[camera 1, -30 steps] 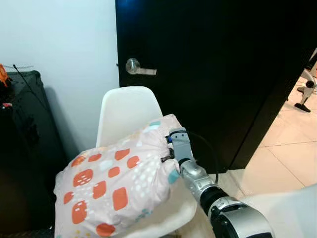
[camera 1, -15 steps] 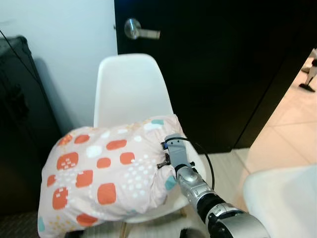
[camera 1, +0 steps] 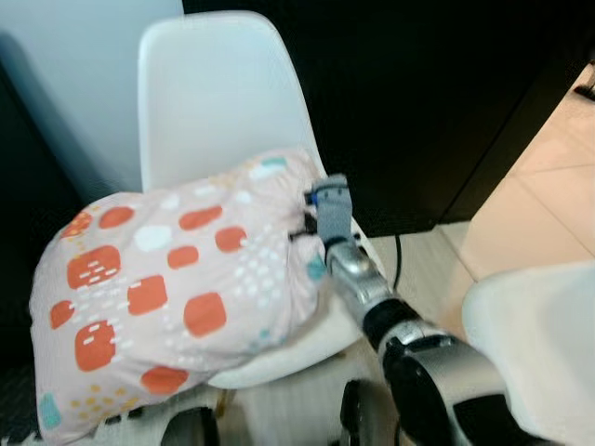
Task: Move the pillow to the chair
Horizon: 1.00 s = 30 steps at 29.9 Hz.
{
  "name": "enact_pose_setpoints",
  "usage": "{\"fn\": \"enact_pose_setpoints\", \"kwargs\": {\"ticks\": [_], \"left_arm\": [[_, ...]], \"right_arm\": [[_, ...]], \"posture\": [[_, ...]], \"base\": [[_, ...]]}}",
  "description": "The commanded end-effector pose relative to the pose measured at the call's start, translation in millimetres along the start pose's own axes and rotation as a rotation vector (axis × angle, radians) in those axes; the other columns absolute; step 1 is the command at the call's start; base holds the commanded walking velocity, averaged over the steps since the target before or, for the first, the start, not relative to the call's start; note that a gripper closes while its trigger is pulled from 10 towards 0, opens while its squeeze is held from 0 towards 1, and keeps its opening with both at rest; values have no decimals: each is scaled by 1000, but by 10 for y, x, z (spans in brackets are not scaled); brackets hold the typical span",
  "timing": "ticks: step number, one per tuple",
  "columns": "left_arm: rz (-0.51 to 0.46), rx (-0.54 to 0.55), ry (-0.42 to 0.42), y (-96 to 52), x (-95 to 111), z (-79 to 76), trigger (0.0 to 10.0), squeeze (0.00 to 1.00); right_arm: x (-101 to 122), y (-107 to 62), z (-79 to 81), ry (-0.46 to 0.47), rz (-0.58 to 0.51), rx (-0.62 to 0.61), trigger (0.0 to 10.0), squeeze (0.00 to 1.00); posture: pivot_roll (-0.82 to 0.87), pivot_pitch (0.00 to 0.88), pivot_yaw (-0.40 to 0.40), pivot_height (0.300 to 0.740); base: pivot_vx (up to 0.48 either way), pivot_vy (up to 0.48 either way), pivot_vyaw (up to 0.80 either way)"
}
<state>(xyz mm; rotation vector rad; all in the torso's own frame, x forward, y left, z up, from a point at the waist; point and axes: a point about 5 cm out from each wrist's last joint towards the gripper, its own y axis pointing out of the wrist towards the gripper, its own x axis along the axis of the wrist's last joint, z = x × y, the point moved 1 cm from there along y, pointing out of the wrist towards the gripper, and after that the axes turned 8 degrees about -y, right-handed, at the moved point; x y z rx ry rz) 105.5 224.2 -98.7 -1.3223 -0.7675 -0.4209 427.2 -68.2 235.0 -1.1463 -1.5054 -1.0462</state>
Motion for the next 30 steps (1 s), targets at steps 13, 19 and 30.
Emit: {"fn": "enact_pose_setpoints", "kwargs": {"ticks": [13,19,30], "left_arm": [[157,15,-29,-812,-891,79,10000,0],[162,14,-35,-899,-947,65,10000,0],[158,-9,-34,-870,-915,-9,10000,0]], "right_arm": [[463,63,-604,-53,-63,-231,10000,0],[670,26,-950,-43,-108,-334,10000,0],[900,-108,-1447,-54,-172,-494,10000,0]], "posture": [[392,609,-37,486],[399,616,-40,466],[376,600,-38,426]], "base": [[0,0,0],[0,0,0],[0,0,0]]}}
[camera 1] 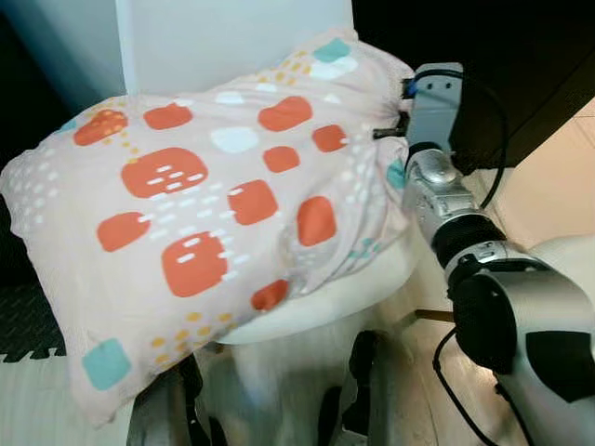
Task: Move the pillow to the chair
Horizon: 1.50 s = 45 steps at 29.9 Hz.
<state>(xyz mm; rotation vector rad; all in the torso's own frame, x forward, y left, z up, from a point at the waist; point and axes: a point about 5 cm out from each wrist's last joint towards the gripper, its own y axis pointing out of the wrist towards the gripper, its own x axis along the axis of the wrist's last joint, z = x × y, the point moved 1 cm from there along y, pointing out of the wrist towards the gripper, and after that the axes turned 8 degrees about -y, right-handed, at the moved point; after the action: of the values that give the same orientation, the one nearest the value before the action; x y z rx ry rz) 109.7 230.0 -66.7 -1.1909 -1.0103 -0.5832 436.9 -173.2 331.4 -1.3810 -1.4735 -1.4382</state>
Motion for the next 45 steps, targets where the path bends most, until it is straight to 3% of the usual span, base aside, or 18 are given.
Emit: {"fn": "enact_pose_setpoints", "kwargs": {"ticks": [1,6,7,12,14,16,17,23,27,29,32,33,34,35,36,41,42,45], "left_arm": [[439,-48,28,-980,-942,29,10000,0],[439,-55,31,-935,-927,14,10000,0],[437,-56,32,-904,-915,10,10000,0],[433,-56,34,-826,-887,12,10000,0],[431,-53,36,-778,-870,20,10000,0],[432,-51,40,-718,-850,32,10000,0],[435,-47,47,-616,-815,58,10000,0],[437,-52,60,-490,-765,60,10000,0],[444,-64,79,-290,-675,35,10000,0],[444,-64,79,-290,-675,35,10000,0],[449,-60,86,-128,-587,31,10000,0],[449,-60,86,-128,-587,31,10000,0],[451,-55,86,-60,-545,30,10000,0],[451,-55,86,-60,-545,30,10000,0],[458,-48,85,-3,-512,32,10000,0],[493,-35,84,47,-502,37,10000,0],[513,-32,82,51,-512,35,10000,0],[513,-32,82,51,-512,35,10000,0]], "right_arm": [[112,31,-254,-1,-43,-110,10000,0],[-185,-32,-96,-53,43,-45,10000,0],[-340,-81,-3,-64,77,-4,10000,1000],[-568,-163,81,-51,128,23,10000,1000],[-658,-191,31,-47,141,-2,10000,1000],[-731,-213,-51,-38,152,-37,10000,1000],[-800,-235,-215,-36,150,-100,10000,1000],[-796,-236,-381,0,126,-152,10000,1000],[-731,-227,-669,43,77,-226,10000,1000],[-731,-227,-669,43,77,-226,10000,1000],[-717,-228,-748,178,45,-200,10000,1000],[-717,-228,-748,178,45,-200,10000,1000],[-730,-234,-742,280,27,-149,10000,1000],[-730,-234,-742,280,27,-149,10000,1000],[-774,-251,-728,391,20,-100,10000,1000],[-937,-327,-675,517,25,-29,10000,1000],[-1021,-374,-590,608,26,44,10000,200],[-1021,-374,-590,608,26,44,10000,200]], "posture": [[375,598,-37,421],[375,577,-34,416],[374,567,-34,416],[369,537,-39,416],[364,519,-42,416],[355,491,-44,416],[342,469,-44,416],[320,432,-42,416],[273,332,-41,416],[273,332,-41,416],[242,268,-52,416],[242,268,-52,416],[224,244,-53,416],[224,244,-53,416],[200,207,-59,416],[160,146,-57,416],[142,124,-53,416],[142,124,-53,416]], "base": [[0,0,0],[0,0,0],[0,0,0],[0,0,0],[0,0,0],[0,0,0],[0,0,0],[0,0,0],[0,0,0],[0,0,0],[0,0,0],[0,0,0],[0,0,0],[0,0,0],[0,0,0],[0,0,0],[0,0,0],[0,0,0]]}}
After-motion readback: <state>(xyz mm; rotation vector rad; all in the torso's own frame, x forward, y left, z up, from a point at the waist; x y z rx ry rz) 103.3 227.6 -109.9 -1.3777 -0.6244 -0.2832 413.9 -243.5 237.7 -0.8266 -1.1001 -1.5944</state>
